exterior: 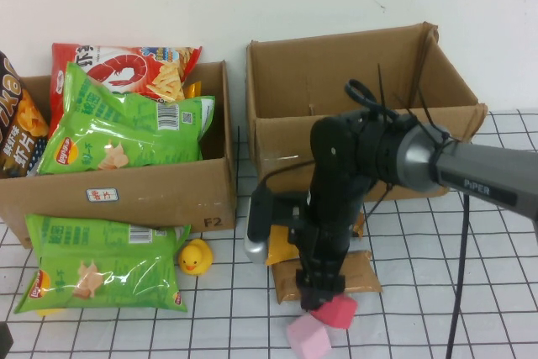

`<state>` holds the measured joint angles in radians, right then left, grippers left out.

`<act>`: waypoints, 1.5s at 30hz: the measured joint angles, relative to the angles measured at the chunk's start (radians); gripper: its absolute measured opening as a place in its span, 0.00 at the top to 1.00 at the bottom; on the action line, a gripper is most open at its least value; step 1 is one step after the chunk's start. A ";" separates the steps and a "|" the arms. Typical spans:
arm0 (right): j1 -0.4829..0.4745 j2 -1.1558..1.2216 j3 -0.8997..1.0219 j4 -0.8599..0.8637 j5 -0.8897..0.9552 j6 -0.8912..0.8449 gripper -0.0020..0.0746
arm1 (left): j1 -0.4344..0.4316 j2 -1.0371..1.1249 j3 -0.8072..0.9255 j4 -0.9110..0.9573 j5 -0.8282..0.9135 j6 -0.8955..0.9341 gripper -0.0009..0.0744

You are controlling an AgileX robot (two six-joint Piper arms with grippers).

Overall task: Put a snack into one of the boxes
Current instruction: Pick up the biscuit

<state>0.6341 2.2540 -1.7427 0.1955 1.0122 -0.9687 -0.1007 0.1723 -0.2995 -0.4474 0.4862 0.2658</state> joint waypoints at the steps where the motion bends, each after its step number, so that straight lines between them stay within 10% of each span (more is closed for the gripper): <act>1: 0.000 0.000 -0.014 0.000 0.009 0.000 0.26 | 0.000 0.000 0.000 0.000 0.000 0.000 0.99; 45: 0.000 0.057 -0.059 -0.047 0.061 0.008 0.37 | 0.000 0.000 0.000 -0.002 0.000 0.011 0.99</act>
<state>0.6341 2.3108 -1.8022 0.1488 1.0737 -0.9603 -0.1007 0.1723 -0.2995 -0.4495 0.4862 0.2773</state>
